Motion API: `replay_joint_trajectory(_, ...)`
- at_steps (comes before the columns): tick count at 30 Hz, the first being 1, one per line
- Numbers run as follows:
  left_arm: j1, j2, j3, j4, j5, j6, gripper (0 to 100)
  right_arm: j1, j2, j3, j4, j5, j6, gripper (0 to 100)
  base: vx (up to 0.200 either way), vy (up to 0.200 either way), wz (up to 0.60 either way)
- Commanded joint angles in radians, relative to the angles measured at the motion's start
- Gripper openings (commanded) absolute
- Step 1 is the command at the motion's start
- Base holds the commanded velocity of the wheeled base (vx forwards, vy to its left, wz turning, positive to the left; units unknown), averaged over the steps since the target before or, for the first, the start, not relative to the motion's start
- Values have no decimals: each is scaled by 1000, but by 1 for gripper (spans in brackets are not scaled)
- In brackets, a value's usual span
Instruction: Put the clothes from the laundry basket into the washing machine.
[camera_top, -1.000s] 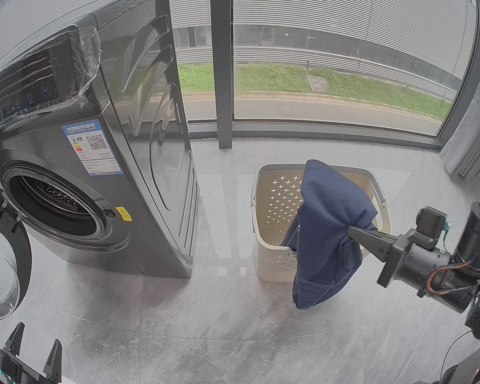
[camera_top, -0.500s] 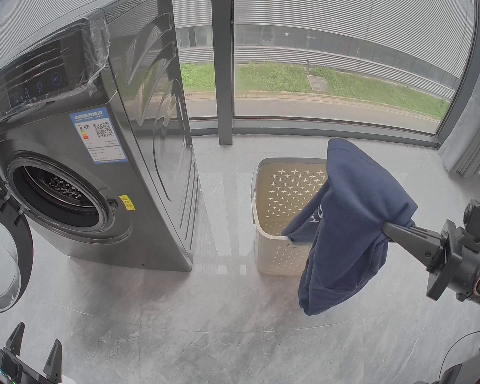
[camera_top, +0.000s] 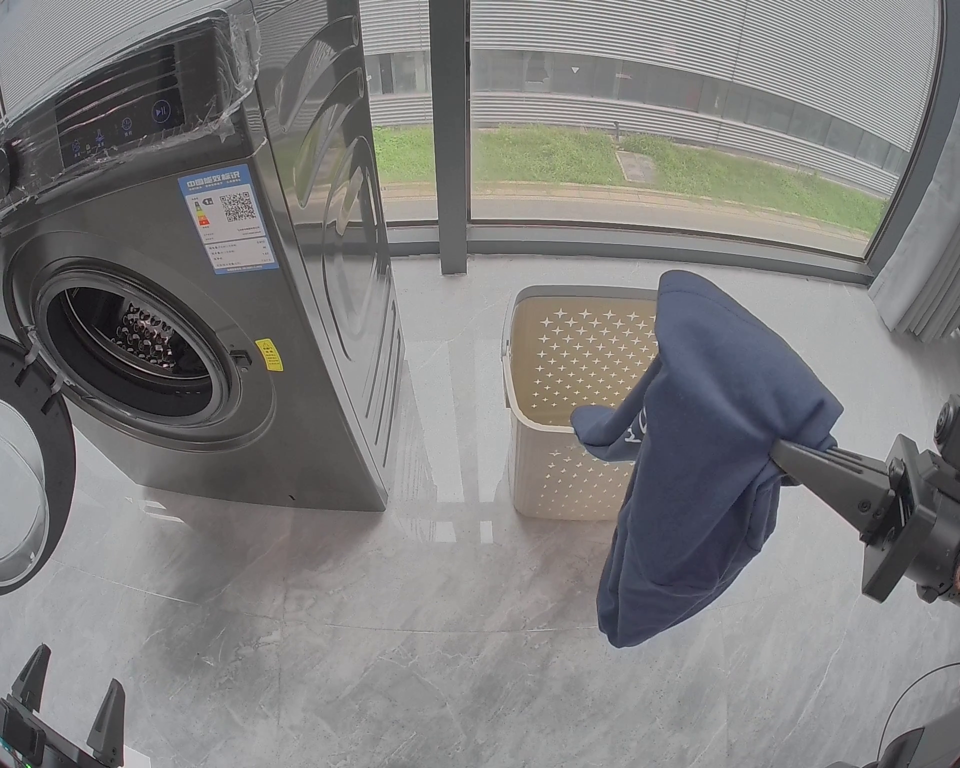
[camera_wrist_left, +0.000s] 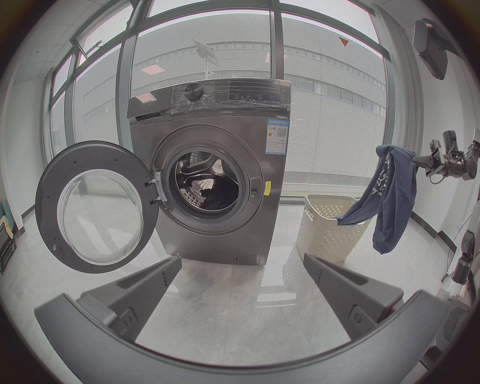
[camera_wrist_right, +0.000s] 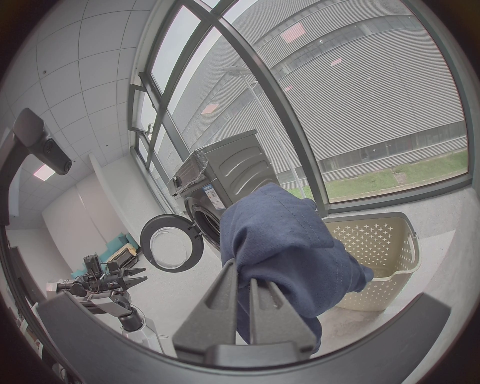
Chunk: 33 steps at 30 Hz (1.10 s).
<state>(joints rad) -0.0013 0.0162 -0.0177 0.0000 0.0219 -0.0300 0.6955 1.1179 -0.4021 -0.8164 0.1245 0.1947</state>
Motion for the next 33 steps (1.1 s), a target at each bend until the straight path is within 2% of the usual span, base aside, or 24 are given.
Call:
replay_joint_trajectory(1, 0, -9, 15, 0, -2, 1, 100, 1, 3, -1, -4, 1, 0, 0, 0, 200, 0)
replay_joint_trajectory(23, 1, -9, 15, 0, -2, 1, 100, -7, 16, -27, -9, 0, 3, 0, 0, 200, 0)
replay_joint_trajectory(33, 0, -9, 15, 0, -2, -1, 100, -10, 16, -46, -1, -5, 26, 0, 0, 200, 0)
